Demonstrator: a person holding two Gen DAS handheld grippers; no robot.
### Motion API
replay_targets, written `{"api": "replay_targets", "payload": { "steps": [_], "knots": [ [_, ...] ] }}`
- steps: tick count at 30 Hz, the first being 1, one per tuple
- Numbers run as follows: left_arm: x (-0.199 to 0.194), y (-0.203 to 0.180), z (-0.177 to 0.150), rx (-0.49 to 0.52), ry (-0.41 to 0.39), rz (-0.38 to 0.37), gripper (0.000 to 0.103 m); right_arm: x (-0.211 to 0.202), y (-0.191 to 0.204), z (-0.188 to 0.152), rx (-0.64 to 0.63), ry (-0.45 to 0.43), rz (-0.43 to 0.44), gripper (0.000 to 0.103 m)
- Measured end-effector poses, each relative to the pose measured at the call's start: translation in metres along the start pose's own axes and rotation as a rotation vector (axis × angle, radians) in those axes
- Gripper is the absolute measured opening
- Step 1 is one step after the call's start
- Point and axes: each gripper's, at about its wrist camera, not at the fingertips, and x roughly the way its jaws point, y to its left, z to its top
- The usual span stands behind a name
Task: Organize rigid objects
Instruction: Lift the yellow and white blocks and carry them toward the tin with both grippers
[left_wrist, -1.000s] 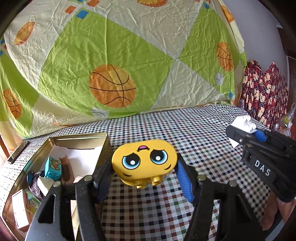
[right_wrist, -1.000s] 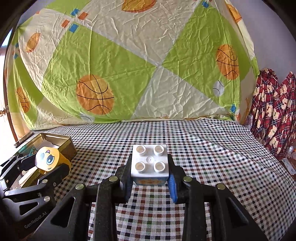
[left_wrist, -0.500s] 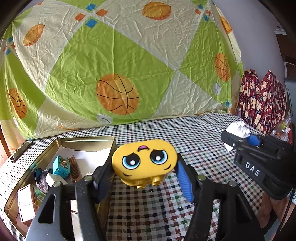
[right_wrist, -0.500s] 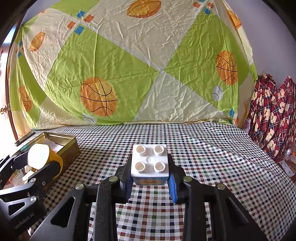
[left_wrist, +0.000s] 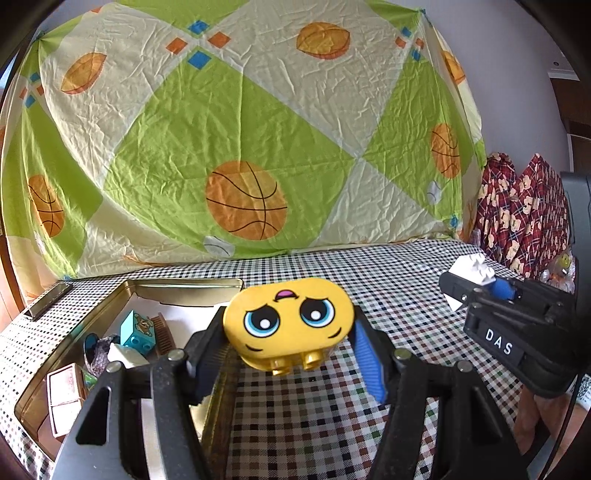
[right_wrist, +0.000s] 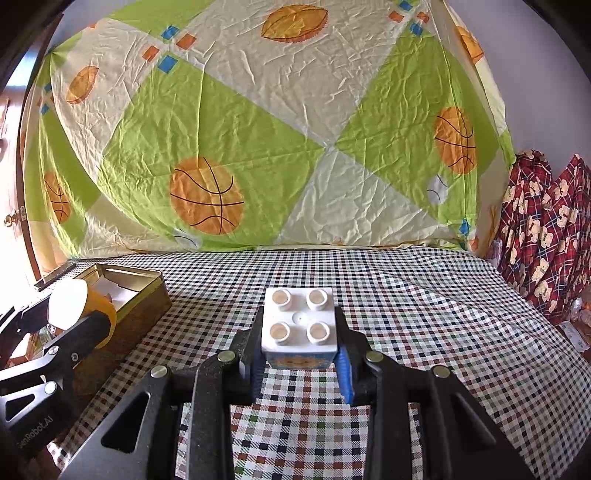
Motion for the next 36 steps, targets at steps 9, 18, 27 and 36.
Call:
{"api": "replay_targets", "payload": {
  "steps": [9,18,27,36],
  "knots": [
    [-0.008,0.008,-0.001,-0.016,-0.022,0.0,0.063,-0.006,0.006,-0.002,-0.003,-0.005,0.02,0.034],
    [-0.015,0.017,-0.002,-0.038,-0.038,0.01,0.063,-0.014,0.014,-0.004,-0.008,-0.025,0.027,0.034],
    [-0.022,0.022,-0.003,-0.04,-0.054,0.03,0.063,-0.02,0.02,-0.005,-0.016,-0.041,0.042,0.034],
    [-0.025,0.029,-0.005,-0.051,-0.054,0.033,0.063,-0.022,0.026,-0.006,-0.015,-0.037,0.07,0.034]
  ]
}}
